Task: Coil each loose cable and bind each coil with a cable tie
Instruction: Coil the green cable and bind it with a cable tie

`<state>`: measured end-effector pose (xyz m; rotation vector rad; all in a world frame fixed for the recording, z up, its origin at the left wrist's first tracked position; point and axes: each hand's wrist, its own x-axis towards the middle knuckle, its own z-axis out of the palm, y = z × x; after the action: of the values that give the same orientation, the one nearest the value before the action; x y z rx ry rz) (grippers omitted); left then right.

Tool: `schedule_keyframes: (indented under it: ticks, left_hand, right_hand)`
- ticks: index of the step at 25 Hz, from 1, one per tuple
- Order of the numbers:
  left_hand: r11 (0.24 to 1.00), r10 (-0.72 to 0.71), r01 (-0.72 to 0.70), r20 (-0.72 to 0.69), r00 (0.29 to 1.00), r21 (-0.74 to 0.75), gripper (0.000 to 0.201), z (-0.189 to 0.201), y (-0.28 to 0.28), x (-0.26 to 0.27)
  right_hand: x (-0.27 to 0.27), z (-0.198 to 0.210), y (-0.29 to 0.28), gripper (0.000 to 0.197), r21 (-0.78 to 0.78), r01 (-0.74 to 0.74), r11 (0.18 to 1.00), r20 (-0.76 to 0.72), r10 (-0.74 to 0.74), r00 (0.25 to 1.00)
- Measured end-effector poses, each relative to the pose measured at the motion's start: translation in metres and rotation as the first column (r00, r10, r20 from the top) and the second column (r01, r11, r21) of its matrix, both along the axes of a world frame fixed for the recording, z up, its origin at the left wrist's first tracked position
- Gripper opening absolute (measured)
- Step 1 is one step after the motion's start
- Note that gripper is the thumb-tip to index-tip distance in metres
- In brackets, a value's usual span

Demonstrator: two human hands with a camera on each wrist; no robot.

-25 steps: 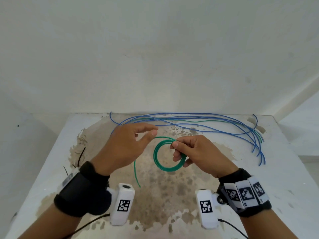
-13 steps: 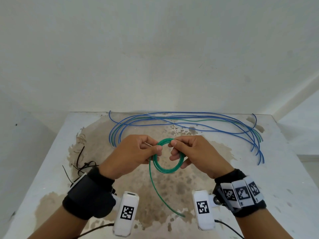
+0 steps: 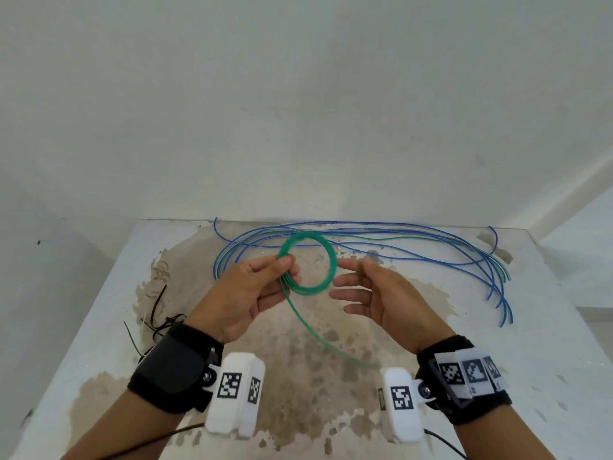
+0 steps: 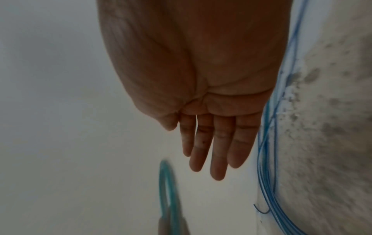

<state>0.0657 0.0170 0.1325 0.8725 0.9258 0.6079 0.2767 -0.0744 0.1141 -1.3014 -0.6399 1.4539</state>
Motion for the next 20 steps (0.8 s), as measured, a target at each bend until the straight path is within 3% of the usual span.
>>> schedule_keyframes:
  ticks: [3, 7, 13, 20]
  left_hand:
    - [0.970, 0.237, -0.226, 0.139, 0.961, -0.092, 0.013, 0.000, 0.009, 0.000]
    - [0.918, 0.393, -0.367, 0.213, 0.895, -0.151, 0.011, 0.000, 0.009, 0.010]
    - [0.903, 0.414, -0.364, 0.237, 0.879, -0.227, 0.013, 0.000, 0.004, 0.018]
    - [0.885, 0.457, -0.409, 0.254, 0.852, -0.221, 0.013, 0.003, 0.015, 0.016]
  right_hand:
    - [0.001, -0.014, -0.006, 0.031, -0.041, -0.007, 0.999, -0.075, 0.004, 0.997]
    - [-0.022, -0.015, -0.007, 0.036, 0.085, -0.080, 0.993, -0.173, 0.094, 0.980]
    - [-0.044, 0.004, 0.007, 0.032, 0.209, 0.127, 0.970, -0.311, -0.057, 0.949]
    - [-0.053, -0.001, 0.003, 0.028, 0.193, 0.085, 0.978, -0.263, -0.032, 0.964]
